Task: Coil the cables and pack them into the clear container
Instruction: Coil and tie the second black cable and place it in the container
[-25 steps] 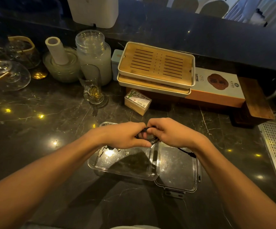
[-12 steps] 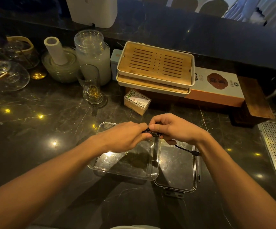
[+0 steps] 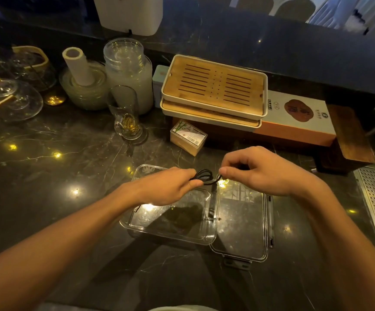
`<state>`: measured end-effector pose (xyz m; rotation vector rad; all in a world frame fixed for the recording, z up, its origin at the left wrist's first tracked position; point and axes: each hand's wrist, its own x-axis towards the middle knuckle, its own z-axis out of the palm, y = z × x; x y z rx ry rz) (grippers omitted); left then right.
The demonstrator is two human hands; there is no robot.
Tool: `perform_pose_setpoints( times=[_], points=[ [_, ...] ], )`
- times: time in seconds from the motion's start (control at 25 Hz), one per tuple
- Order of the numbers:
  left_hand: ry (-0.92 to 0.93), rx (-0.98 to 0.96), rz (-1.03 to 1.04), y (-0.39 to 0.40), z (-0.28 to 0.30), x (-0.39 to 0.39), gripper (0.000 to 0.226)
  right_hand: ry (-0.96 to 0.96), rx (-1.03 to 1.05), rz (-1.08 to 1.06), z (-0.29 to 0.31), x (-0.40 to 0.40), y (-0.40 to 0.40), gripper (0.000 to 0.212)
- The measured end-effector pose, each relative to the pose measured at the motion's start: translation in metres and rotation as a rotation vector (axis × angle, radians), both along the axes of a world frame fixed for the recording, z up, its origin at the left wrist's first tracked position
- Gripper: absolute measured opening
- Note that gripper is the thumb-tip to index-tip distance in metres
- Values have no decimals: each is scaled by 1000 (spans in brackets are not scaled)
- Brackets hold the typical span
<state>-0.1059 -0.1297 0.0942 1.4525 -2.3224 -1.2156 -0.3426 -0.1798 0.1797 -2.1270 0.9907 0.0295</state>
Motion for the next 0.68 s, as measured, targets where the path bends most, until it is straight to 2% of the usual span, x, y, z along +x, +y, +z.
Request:
perform_pose_setpoints(
  times=[0.08, 0.2, 0.32, 0.4, 0.52, 0.6, 0.68],
  points=[
    [2, 42, -77, 0, 6, -7, 27, 9, 134, 86, 14, 8, 1, 19],
    [8, 73, -227, 7, 20, -28, 22, 5, 146, 196, 16, 23, -9, 19],
    [108, 28, -235, 14, 38, -37, 31, -144, 223, 147, -7, 26, -25, 24],
    [235, 18, -147, 15, 47, -33, 27, -323, 379, -53, -33, 19, -26, 29],
    [377, 10, 57, 9, 46, -24, 24, -500, 534, -354, -72, 16, 0, 21],
    [371, 16, 200, 2, 34, -18, 28, -487, 551, -461, -89, 17, 18, 29],
    [325, 41, 333, -2, 18, -16, 31, -363, 434, -431, -95, 20, 31, 34]
  ],
)
